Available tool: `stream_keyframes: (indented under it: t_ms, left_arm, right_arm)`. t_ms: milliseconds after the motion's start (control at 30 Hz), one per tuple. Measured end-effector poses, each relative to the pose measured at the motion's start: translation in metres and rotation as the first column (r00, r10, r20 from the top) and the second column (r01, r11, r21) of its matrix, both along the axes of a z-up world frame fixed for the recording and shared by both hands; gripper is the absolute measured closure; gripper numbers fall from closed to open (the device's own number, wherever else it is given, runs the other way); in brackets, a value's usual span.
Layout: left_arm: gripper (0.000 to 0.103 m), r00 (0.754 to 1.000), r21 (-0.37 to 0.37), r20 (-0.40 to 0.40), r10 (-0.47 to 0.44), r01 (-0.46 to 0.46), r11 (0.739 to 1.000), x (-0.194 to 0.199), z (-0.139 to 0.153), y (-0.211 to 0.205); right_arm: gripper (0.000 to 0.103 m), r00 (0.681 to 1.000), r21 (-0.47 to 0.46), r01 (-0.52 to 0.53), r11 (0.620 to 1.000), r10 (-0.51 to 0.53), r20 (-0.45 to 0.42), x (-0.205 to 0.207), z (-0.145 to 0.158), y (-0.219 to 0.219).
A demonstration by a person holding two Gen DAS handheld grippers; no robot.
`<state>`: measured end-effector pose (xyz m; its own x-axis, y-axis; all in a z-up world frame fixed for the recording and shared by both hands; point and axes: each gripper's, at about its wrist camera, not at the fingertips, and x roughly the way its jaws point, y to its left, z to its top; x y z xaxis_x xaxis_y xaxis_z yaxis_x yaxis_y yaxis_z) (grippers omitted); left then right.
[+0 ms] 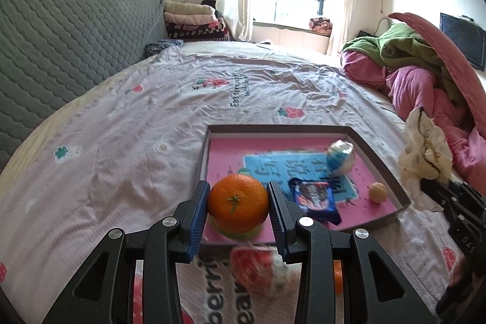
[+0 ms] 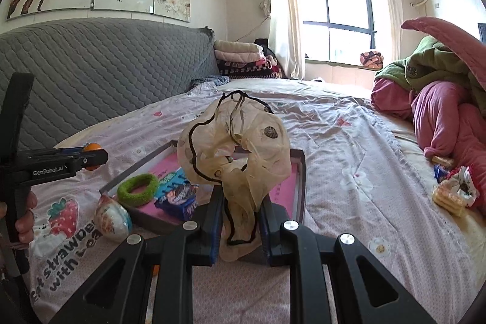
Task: Organize objects
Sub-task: 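Carry the orange to the box with left tool while right tool carries the mesh bag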
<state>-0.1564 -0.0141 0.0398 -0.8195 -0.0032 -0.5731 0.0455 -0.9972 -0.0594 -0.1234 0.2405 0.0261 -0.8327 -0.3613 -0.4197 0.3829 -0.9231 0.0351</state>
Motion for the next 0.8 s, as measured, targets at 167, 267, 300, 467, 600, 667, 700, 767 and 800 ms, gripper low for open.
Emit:
stream_keyframes:
  t_ms: [167, 267, 300, 467, 600, 667, 700, 767, 800]
  left_arm:
    - [0.064, 1.000, -0.001, -0.008, 0.012, -0.012, 1.000, -0.015, -0.003, -0.010]
    - [0.064, 1.000, 0.009, -0.005, 0.017, -0.017, 1.000, -0.023, -0.007, -0.016]
    - [0.064, 1.000, 0.013, -0.004, 0.021, -0.021, 1.000, -0.025, -0.008, -0.017]
    - [0.064, 1.000, 0.028, 0.000, 0.027, -0.027, 0.999, -0.035, -0.014, -0.022]
    - [0.064, 1.000, 0.032, 0.004, 0.029, -0.029, 0.999, -0.040, -0.020, -0.023]
    - [0.064, 1.000, 0.033, 0.007, 0.028, -0.028, 0.999, -0.044, -0.022, -0.024]
    - [0.064, 1.000, 0.032, 0.008, 0.028, -0.028, 0.999, -0.045, -0.023, -0.024]
    - [0.064, 1.000, 0.032, 0.011, 0.027, -0.028, 0.999, -0.048, -0.026, -0.024]
    - [0.064, 1.000, 0.031, 0.014, 0.028, -0.028, 0.999, -0.049, -0.027, -0.024]
  right_arm:
    - [0.081, 1.000, 0.001, 0.010, 1.000, -0.010, -0.018, -0.005, -0.001, -0.007]
    - [0.081, 1.000, 0.012, 0.006, 1.000, -0.006, -0.021, -0.009, -0.003, -0.012]
    - [0.081, 1.000, 0.013, 0.005, 1.000, -0.005, -0.023, -0.010, -0.004, -0.013]
    - [0.081, 1.000, 0.018, -0.002, 1.000, 0.002, -0.017, -0.015, -0.009, -0.018]
    - [0.080, 1.000, 0.022, -0.005, 1.000, 0.005, -0.008, -0.019, -0.012, -0.021]
    - [0.080, 1.000, 0.028, -0.007, 1.000, 0.007, -0.009, -0.022, -0.012, -0.023]
    - [0.080, 1.000, 0.032, -0.014, 0.999, 0.014, -0.009, -0.023, -0.011, -0.025]
    - [0.080, 1.000, 0.036, -0.018, 0.999, 0.019, -0.010, -0.025, -0.011, -0.027]
    - [0.080, 1.000, 0.041, -0.024, 0.999, 0.025, -0.009, -0.026, -0.011, -0.029]
